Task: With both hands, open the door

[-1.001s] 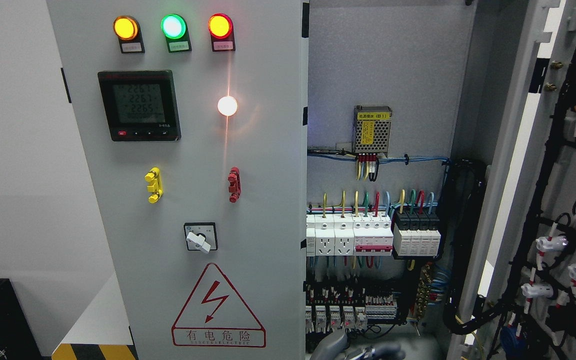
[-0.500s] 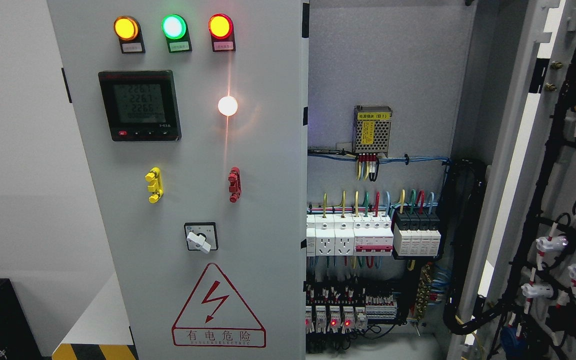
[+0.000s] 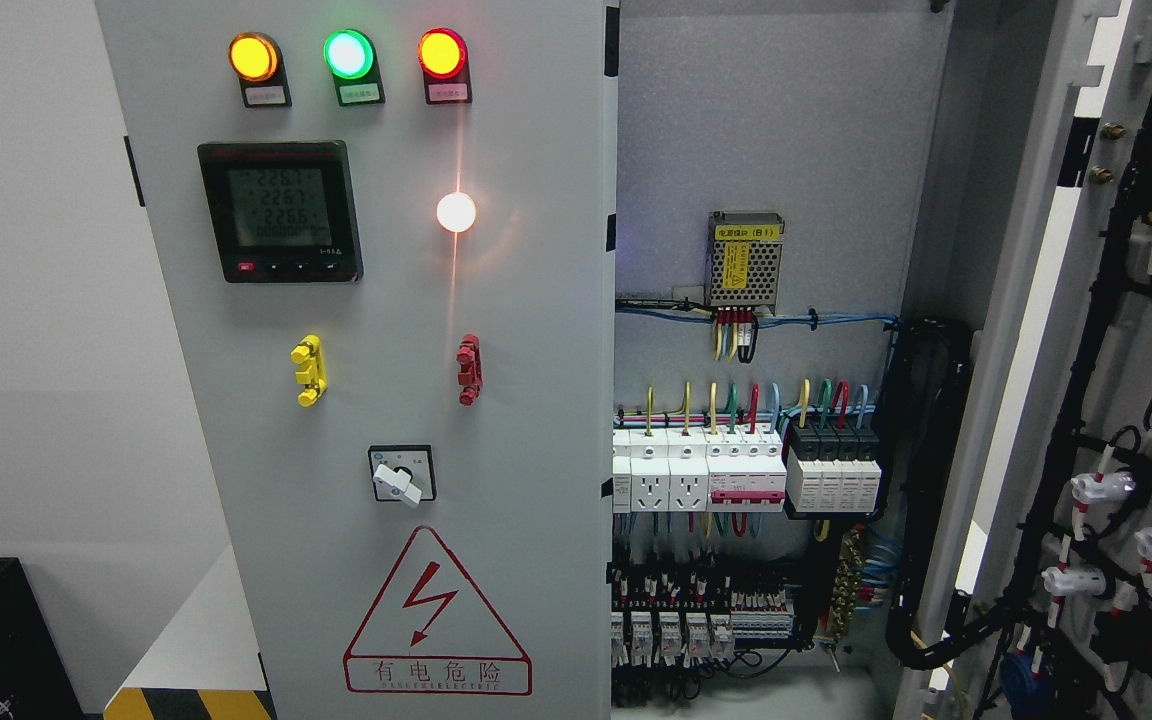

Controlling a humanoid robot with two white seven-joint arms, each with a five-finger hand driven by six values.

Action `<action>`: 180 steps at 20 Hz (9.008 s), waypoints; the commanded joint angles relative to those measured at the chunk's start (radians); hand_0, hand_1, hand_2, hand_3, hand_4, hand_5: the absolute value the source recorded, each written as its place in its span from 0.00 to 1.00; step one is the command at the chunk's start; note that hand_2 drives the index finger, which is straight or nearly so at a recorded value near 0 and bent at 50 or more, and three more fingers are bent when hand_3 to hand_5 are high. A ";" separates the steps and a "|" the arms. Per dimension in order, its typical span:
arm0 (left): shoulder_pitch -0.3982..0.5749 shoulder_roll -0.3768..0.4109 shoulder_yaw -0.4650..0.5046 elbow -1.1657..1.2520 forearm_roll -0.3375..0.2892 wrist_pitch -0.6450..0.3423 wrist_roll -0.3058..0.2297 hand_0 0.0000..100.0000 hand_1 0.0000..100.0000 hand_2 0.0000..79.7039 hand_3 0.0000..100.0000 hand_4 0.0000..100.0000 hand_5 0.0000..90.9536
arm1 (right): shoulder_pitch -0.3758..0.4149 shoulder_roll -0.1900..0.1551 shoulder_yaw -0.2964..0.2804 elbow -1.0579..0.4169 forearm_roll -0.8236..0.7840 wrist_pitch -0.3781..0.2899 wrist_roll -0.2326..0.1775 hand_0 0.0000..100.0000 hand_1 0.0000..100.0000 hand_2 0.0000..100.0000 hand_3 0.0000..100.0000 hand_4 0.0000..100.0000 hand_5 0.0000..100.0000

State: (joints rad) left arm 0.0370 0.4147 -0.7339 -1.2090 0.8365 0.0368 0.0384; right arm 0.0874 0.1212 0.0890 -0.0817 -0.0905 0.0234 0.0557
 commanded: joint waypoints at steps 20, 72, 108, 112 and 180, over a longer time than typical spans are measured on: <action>-0.009 -0.370 0.574 1.149 -0.562 0.001 0.000 0.00 0.00 0.00 0.00 0.00 0.00 | 0.000 0.000 0.000 -0.001 0.001 0.000 0.000 0.19 0.00 0.00 0.00 0.00 0.00; -0.017 -0.447 0.683 1.258 -0.720 -0.103 0.115 0.00 0.00 0.00 0.00 0.00 0.00 | 0.275 -0.057 -0.048 -1.117 -0.005 -0.022 -0.002 0.19 0.00 0.00 0.00 0.00 0.00; -0.026 -0.516 0.683 1.260 -0.721 -0.103 0.115 0.00 0.00 0.00 0.00 0.00 0.00 | 0.149 -0.107 0.147 -1.978 -0.003 -0.269 -0.013 0.19 0.00 0.00 0.00 0.00 0.00; -0.025 -0.516 0.683 1.260 -0.721 -0.103 0.115 0.00 0.00 0.00 0.00 0.00 0.00 | 0.054 -0.109 0.195 -1.969 -0.002 -0.234 -0.013 0.19 0.00 0.00 0.00 0.00 0.00; -0.028 -0.517 0.682 1.260 -0.721 -0.103 0.115 0.00 0.00 0.00 0.00 0.00 0.00 | -0.664 -0.044 0.138 -1.517 -0.130 0.217 -0.005 0.19 0.00 0.00 0.00 0.00 0.00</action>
State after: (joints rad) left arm 0.0000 -0.1028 -0.0522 0.0505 0.1150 -0.0660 0.1539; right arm -0.5717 0.0910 0.2275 -1.6272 -0.1605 0.2416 0.0503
